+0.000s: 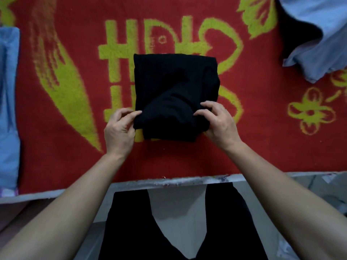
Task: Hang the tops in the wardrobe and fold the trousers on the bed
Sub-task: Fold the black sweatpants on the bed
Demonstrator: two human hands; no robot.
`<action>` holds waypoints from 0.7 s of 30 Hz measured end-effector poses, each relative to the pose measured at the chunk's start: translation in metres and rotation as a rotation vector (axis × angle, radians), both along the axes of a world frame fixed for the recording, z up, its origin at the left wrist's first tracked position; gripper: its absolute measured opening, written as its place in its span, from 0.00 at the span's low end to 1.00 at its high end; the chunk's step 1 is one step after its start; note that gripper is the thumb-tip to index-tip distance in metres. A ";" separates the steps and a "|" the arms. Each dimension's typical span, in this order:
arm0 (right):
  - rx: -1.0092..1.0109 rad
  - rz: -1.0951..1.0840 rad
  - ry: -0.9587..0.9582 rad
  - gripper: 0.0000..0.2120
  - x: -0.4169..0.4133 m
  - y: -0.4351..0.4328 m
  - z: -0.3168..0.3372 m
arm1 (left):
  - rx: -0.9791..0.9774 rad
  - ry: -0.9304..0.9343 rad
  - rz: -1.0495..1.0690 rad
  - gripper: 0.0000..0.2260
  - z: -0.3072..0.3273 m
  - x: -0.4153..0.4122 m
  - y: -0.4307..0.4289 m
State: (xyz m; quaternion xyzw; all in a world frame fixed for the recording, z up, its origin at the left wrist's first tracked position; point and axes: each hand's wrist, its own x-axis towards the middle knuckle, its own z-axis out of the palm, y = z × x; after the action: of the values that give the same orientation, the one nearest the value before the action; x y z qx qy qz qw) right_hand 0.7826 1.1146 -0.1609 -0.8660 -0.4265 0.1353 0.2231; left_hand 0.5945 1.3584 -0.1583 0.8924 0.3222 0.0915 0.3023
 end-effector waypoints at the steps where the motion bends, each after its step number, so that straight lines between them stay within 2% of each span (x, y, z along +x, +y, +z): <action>1: -0.017 0.015 0.001 0.22 -0.002 -0.002 -0.001 | 0.012 0.028 -0.013 0.20 0.001 -0.002 -0.002; 5: -0.168 0.107 0.052 0.30 -0.004 -0.008 -0.003 | -0.018 0.260 -0.084 0.22 0.002 -0.001 -0.002; 7: -0.127 0.024 0.035 0.26 -0.002 -0.003 0.001 | 0.029 0.227 -0.015 0.20 0.006 0.012 0.001; 9: 0.012 -0.137 0.026 0.22 0.000 0.007 0.006 | 0.114 0.148 0.067 0.15 0.012 0.030 0.001; 12: 0.093 -0.305 0.038 0.23 -0.003 0.033 0.009 | 0.186 0.078 0.024 0.14 0.011 0.060 -0.010; 14: -0.040 -0.331 0.049 0.22 -0.012 0.049 0.002 | 0.187 0.163 -0.094 0.18 0.002 0.073 -0.021; 17: -0.383 -0.255 0.130 0.32 -0.028 0.051 -0.025 | 0.194 0.424 -0.260 0.27 -0.028 0.063 -0.029; 21: -0.445 -0.217 0.135 0.35 -0.027 0.046 -0.059 | 0.173 0.442 -0.283 0.29 -0.058 0.051 -0.023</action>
State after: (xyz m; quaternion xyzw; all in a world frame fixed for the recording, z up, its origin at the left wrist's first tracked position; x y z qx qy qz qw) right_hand 0.7559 1.1605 -0.2197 -0.9235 -0.2749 0.2589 0.0681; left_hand 0.6458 1.3351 -0.2164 0.9494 0.2434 -0.1216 0.1569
